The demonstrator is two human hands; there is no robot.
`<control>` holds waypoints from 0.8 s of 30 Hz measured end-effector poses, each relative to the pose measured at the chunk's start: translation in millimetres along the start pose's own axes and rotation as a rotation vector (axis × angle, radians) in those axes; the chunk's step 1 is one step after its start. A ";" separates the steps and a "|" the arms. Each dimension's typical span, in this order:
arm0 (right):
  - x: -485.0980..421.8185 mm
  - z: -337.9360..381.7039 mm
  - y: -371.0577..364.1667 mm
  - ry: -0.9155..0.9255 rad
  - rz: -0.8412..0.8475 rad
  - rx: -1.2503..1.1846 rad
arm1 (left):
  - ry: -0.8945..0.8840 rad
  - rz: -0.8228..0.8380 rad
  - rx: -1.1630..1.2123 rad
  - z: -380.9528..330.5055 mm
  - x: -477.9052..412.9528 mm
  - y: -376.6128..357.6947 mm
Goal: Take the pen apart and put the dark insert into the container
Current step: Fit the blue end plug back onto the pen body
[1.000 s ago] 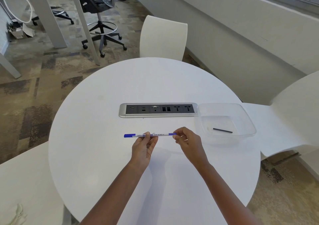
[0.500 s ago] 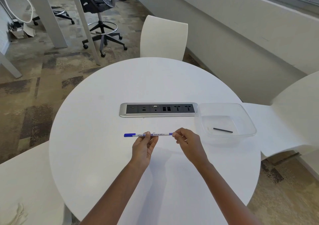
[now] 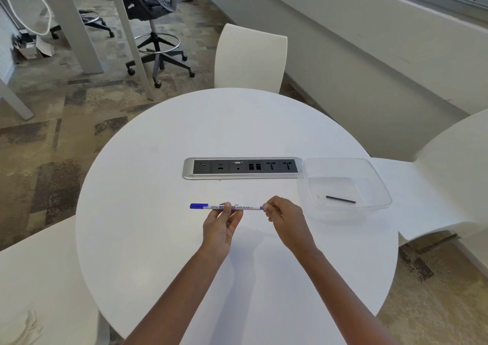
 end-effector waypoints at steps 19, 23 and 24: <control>3.7 2.3 2.7 0.045 -0.012 0.076 | -0.025 0.023 0.002 -1.1 0.8 -2.3; 2.8 -4.9 -4.5 -0.100 0.078 -0.131 | -0.032 0.025 -0.026 -2.3 1.1 -1.5; 3.6 -5.4 -5.6 -0.121 0.089 -0.176 | -0.036 0.023 -0.030 -2.8 1.0 -1.2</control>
Point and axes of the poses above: each hand's wrist, its own x-axis away from the middle knuckle, its own y-axis out of the back of the hand, z = x × y, the point moved 7 cm from there along -x, towards the middle knuckle, and after that the axes turned 10 degrees about x, right-handed, at the moved point
